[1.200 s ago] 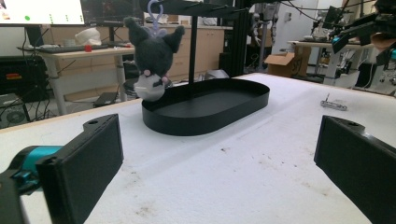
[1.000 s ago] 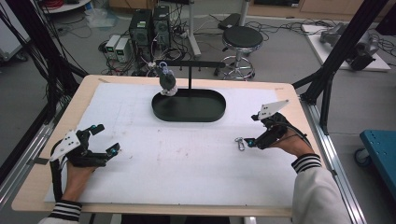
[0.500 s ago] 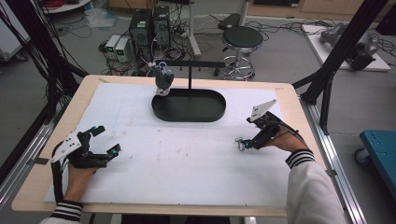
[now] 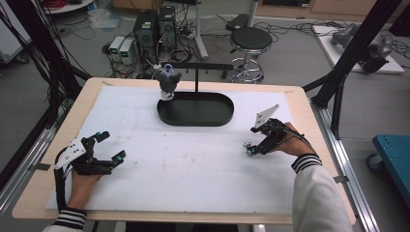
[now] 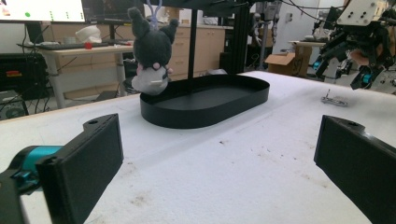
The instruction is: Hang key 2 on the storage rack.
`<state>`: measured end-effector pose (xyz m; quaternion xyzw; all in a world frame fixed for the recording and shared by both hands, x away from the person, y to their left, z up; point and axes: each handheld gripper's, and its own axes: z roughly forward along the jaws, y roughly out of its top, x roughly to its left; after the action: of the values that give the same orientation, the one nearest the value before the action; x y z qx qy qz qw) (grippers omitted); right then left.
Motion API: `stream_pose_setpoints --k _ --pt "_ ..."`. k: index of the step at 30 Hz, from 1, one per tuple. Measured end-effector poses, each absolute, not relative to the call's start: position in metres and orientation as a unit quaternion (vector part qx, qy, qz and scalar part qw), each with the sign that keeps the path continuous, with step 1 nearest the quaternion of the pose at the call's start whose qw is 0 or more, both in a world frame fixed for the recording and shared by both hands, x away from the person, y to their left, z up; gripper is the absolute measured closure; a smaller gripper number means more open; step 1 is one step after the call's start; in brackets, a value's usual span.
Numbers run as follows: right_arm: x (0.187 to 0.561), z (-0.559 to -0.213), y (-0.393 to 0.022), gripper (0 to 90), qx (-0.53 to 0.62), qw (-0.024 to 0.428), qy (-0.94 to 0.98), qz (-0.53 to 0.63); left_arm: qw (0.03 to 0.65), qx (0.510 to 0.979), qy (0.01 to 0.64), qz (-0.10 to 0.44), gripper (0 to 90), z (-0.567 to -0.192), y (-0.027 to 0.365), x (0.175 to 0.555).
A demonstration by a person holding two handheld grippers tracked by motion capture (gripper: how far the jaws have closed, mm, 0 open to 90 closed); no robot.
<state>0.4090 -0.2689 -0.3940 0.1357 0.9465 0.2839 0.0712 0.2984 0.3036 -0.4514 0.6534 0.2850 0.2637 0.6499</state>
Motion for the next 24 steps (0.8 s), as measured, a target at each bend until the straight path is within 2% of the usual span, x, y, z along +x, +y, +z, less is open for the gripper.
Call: stream_pose_setpoints --k 3,5,14,24 --pt "0.4105 -0.3963 -0.268 26.3 0.136 0.066 0.947 0.282 0.653 0.652 0.284 0.26 1.7 -0.4516 0.3043 0.2985" --pt "0.4116 -0.3975 -0.2671 27.1 0.142 0.062 0.946 0.284 0.653 0.652 0.283 0.261 1.7 -0.4516 0.3036 0.2984" --pt "0.4155 -0.4009 -0.2684 43.1 0.134 0.061 0.952 0.267 0.651 0.655 0.278 0.266 1.7 -0.452 0.3027 0.2974" --pt "0.4171 -0.4048 -0.2661 55.8 0.125 0.055 0.957 0.255 0.65 0.656 0.276 0.268 1.7 -0.4521 0.302 0.2969"
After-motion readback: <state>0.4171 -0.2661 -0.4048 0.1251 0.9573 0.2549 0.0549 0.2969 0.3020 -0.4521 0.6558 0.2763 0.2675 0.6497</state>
